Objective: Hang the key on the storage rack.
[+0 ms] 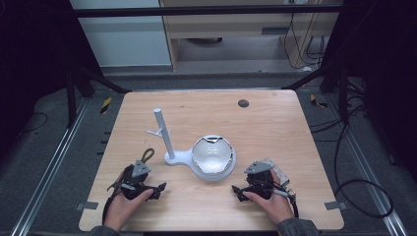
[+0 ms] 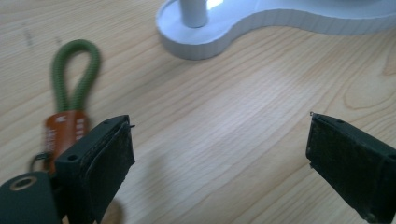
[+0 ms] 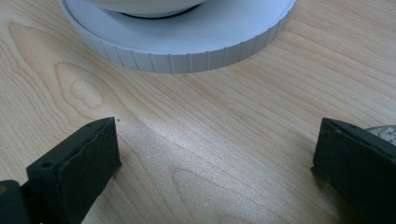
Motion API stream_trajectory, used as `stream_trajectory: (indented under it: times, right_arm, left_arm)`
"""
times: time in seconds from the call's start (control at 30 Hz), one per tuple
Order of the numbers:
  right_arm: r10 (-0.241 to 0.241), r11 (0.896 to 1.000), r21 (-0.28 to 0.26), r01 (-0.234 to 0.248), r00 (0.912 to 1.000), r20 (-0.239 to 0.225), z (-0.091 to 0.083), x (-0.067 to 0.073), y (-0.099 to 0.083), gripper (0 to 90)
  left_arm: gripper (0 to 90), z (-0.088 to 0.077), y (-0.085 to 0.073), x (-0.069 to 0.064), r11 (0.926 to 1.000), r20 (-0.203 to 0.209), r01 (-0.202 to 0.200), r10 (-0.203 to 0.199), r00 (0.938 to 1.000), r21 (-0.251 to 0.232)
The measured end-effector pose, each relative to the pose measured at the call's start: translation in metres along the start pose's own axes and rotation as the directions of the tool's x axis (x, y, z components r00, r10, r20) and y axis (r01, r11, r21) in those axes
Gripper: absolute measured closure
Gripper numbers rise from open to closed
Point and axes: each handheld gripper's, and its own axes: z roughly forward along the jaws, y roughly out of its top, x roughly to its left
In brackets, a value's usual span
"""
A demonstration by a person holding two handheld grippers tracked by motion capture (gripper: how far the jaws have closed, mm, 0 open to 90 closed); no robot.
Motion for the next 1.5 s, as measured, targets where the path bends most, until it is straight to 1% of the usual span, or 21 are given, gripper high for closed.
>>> stream_trajectory:
  times: [0.07, 0.1, 0.13, 0.17, 0.23, 0.27, 0.37, 0.43, 0.5, 0.6, 0.63, 0.7, 0.8, 0.9, 0.97, 1.1, 1.13, 1.27, 1.37, 1.47, 1.5]
  right_arm:
    - [0.002, 1.0, -0.001, -0.002, 1.0, 0.0, 0.0, 0.0, 0.0, 0.5]
    - [0.002, 1.0, -0.001, -0.002, 1.0, 0.0, 0.0, 0.0, 0.0, 0.5]
    - [-0.001, 1.0, -0.002, 0.001, 1.0, 0.0, 0.0, 0.0, 0.0, 0.6]
    - [-0.002, 1.0, -0.002, 0.002, 1.0, 0.0, 0.0, 0.0, 0.0, 0.5]
    - [-0.001, 1.0, -0.002, 0.001, 1.0, 0.0, 0.0, 0.0, 0.0, 0.5]
    - [-0.001, 1.0, -0.002, 0.001, 1.0, 0.0, 0.0, 0.0, 0.0, 0.6]
    - [-0.002, 1.0, -0.002, 0.002, 1.0, 0.0, 0.0, 0.0, 0.0, 0.6]
    - [-0.001, 1.0, -0.001, 0.001, 1.0, 0.0, 0.0, 0.0, 0.0, 0.5]
    - [-0.001, 1.0, -0.001, 0.001, 1.0, 0.0, 0.0, 0.0, 0.0, 0.5]
    - [-0.001, 1.0, -0.001, 0.001, 1.0, -0.001, 0.0, 0.0, 0.0, 0.5]
    - [-0.002, 1.0, -0.002, 0.002, 1.0, -0.001, 0.0, 0.0, 0.0, 0.5]
    - [0.0, 1.0, -0.001, 0.0, 1.0, -0.001, 0.0, 0.0, 0.0, 0.5]
    - [0.003, 1.0, 0.001, -0.003, 1.0, -0.003, -0.001, 0.0, -0.001, 0.5]
    - [0.0, 1.0, -0.002, 0.0, 1.0, -0.003, -0.001, 0.0, -0.001, 0.5]
    - [-0.003, 1.0, -0.003, 0.003, 1.0, -0.003, -0.001, 0.0, -0.001, 0.5]
    - [-0.004, 1.0, -0.002, 0.004, 1.0, -0.004, -0.001, 0.0, -0.001, 0.5]
    - [-0.003, 1.0, -0.001, 0.003, 1.0, -0.004, -0.001, 0.0, -0.001, 0.5]
    - [-0.003, 1.0, -0.002, 0.003, 1.0, -0.005, -0.001, 0.0, -0.001, 0.5]
    - [-0.006, 1.0, -0.003, 0.006, 1.0, -0.007, -0.001, 0.0, -0.001, 0.5]
    - [-0.009, 1.0, -0.004, 0.009, 0.9999, -0.008, -0.001, 0.0, -0.002, 0.5]
    - [-0.01, 1.0, -0.004, 0.01, 0.9999, -0.009, -0.001, 0.0, -0.002, 0.5]
  left_arm:
    - [7.5, -0.006, 0.005, 0.011, 0.9996, -0.032, -0.016, 0.016, 0.9994, 0.022]
    - [8.3, -0.009, 0.006, 0.018, 0.9991, -0.044, -0.013, 0.015, 0.9989, 0.04]
    - [8.3, -0.011, 0.007, 0.023, 0.999, -0.041, 0.0, 0.002, 0.9991, 0.045]
    - [8.3, -0.014, 0.009, 0.032, 0.9984, -0.041, 0.031, -0.029, 0.9987, 0.048]
    - [8.3, -0.016, 0.01, 0.04, 0.9969, -0.044, 0.045, -0.042, 0.9982, 0.065]
    - [8.6, -0.018, 0.011, 0.049, 0.9936, -0.049, 0.072, -0.068, 0.9965, 0.087]
    - [12.3, -0.022, 0.012, 0.06, 0.9908, -0.068, 0.095, -0.088, 0.9938, 0.097]
    - [15.3, -0.024, 0.013, 0.067, 0.9874, -0.079, 0.107, -0.098, 0.992, 0.117]
    - [17.8, -0.026, 0.015, 0.071, 0.9823, -0.076, 0.12, -0.11, 0.991, 0.143]
    - [22.3, -0.029, 0.021, 0.075, 0.9754, -0.07, 0.122, -0.111, 0.9914, 0.184]
    - [24.1, -0.029, 0.024, 0.077, 0.9711, -0.066, 0.119, -0.108, 0.992, 0.207]
    - [28.2, -0.028, 0.028, 0.079, 0.9659, -0.062, 0.134, -0.123, 0.9904, 0.222]
    - [31.9, -0.026, 0.032, 0.083, 0.9603, -0.063, 0.13, -0.118, 0.991, 0.247]
    - [36.4, -0.023, 0.036, 0.085, 0.9568, -0.065, 0.127, -0.114, 0.9914, 0.262]
    - [39.5, -0.021, 0.039, 0.085, 0.9565, -0.066, 0.129, -0.115, 0.9911, 0.262]
    - [43.7, -0.01, 0.039, 0.083, 0.9488, -0.034, 0.11, -0.104, 0.9939, 0.296]
    - [44.6, -0.007, 0.039, 0.083, 0.9457, -0.037, 0.105, -0.098, 0.9945, 0.308]
    - [46.3, 0.003, 0.038, 0.081, 0.94, -0.047, 0.098, -0.088, 0.9951, 0.327]
    - [47.3, 0.008, 0.04, 0.08, 0.9418, -0.048, 0.092, -0.081, 0.9956, 0.323]
    - [48.0, 0.014, 0.041, 0.079, 0.9357, -0.052, 0.076, -0.062, 0.9967, 0.344]
    - [48.1, 0.016, 0.041, 0.079, 0.934, -0.052, 0.081, -0.067, 0.9964, 0.348]
